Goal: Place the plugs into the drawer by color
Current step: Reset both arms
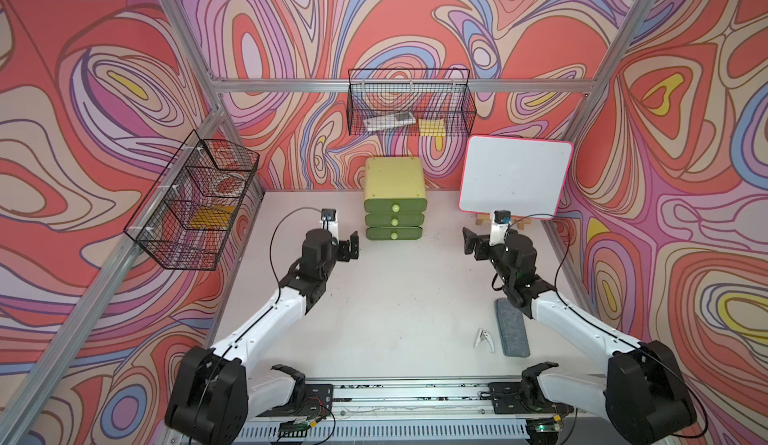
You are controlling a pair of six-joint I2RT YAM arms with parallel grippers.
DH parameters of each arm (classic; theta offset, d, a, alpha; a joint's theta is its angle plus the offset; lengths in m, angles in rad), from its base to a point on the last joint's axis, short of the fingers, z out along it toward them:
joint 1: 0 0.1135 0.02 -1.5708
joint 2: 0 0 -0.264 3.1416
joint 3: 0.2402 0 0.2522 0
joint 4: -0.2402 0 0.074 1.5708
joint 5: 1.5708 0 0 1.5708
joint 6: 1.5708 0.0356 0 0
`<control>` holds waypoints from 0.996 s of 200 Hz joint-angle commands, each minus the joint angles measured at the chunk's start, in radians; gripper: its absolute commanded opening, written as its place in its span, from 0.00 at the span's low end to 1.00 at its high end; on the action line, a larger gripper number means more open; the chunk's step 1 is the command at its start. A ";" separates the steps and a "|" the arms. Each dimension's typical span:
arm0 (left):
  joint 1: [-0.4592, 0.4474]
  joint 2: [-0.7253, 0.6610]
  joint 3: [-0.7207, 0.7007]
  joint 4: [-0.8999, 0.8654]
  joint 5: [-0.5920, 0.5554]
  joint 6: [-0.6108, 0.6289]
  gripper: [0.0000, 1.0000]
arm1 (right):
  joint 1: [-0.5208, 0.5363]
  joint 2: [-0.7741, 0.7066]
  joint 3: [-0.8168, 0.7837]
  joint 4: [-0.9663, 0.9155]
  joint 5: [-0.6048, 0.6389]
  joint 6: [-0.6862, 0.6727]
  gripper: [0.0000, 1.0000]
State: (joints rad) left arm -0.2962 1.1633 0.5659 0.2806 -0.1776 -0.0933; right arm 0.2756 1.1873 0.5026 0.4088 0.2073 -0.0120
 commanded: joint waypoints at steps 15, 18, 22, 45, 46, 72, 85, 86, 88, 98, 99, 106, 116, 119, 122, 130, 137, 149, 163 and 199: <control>0.135 0.040 -0.233 0.301 0.002 0.168 0.99 | -0.048 0.032 -0.190 0.350 0.149 -0.117 0.98; 0.146 0.062 -0.238 0.323 0.011 0.159 0.99 | -0.050 0.049 -0.194 0.375 0.126 -0.126 0.98; 0.156 0.095 -0.239 0.370 0.024 0.156 0.99 | -0.056 0.078 -0.193 0.409 0.128 -0.126 0.98; 0.173 0.261 -0.202 0.515 0.112 0.212 0.99 | -0.124 0.331 -0.207 0.707 0.129 -0.081 0.98; 0.175 0.271 -0.201 0.529 0.107 0.210 0.99 | -0.126 0.342 -0.206 0.724 0.137 -0.078 0.98; 0.295 0.372 -0.194 0.611 0.163 0.079 0.99 | -0.243 0.545 -0.167 0.865 -0.018 0.048 0.98; 0.303 0.403 -0.175 0.622 0.190 0.079 0.99 | -0.315 0.496 -0.058 0.556 -0.193 0.090 0.98; 0.304 0.405 -0.176 0.627 0.193 0.078 0.99 | -0.318 0.504 -0.049 0.553 -0.199 0.091 0.98; 0.305 0.403 -0.175 0.616 0.195 0.079 0.99 | -0.321 0.519 -0.039 0.560 -0.206 0.088 0.98; 0.313 0.371 -0.135 0.480 0.213 0.072 0.99 | -0.321 0.502 -0.027 0.504 -0.207 0.081 0.98; 0.315 0.375 -0.137 0.492 0.216 0.072 0.99 | -0.321 0.504 -0.026 0.501 -0.206 0.081 0.98; 0.328 0.402 -0.165 0.593 0.243 0.064 0.99 | -0.321 0.521 -0.032 0.548 -0.203 0.080 0.98; 0.329 0.373 -0.143 0.493 0.249 0.063 0.99 | -0.321 0.509 -0.029 0.518 -0.205 0.078 0.98; 0.327 0.374 -0.144 0.502 0.246 0.064 0.99 | -0.321 0.512 -0.033 0.530 -0.206 0.078 0.98; 0.327 0.382 -0.153 0.544 0.244 0.066 0.99 | -0.321 0.515 -0.036 0.548 -0.201 0.078 0.98; 0.320 0.381 -0.182 0.599 0.237 0.071 0.99 | -0.320 0.507 -0.038 0.543 -0.202 0.076 0.98; 0.307 0.359 -0.174 0.544 0.217 0.078 0.99 | -0.319 0.504 -0.040 0.538 -0.199 0.074 0.98; 0.306 0.378 -0.182 0.600 0.213 0.081 0.99 | -0.316 0.505 -0.042 0.552 -0.194 0.073 0.98; 0.305 0.367 -0.181 0.571 0.209 0.078 0.99 | -0.316 0.503 -0.043 0.548 -0.195 0.072 0.98; 0.295 0.383 -0.165 0.560 0.193 0.092 0.99 | -0.316 0.502 -0.042 0.544 -0.192 0.072 0.98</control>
State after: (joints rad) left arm 0.0101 1.5444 0.3927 0.8387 0.0231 -0.0086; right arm -0.0444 1.7035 0.4709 0.9638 0.0246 0.0502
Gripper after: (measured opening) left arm 0.992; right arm 0.983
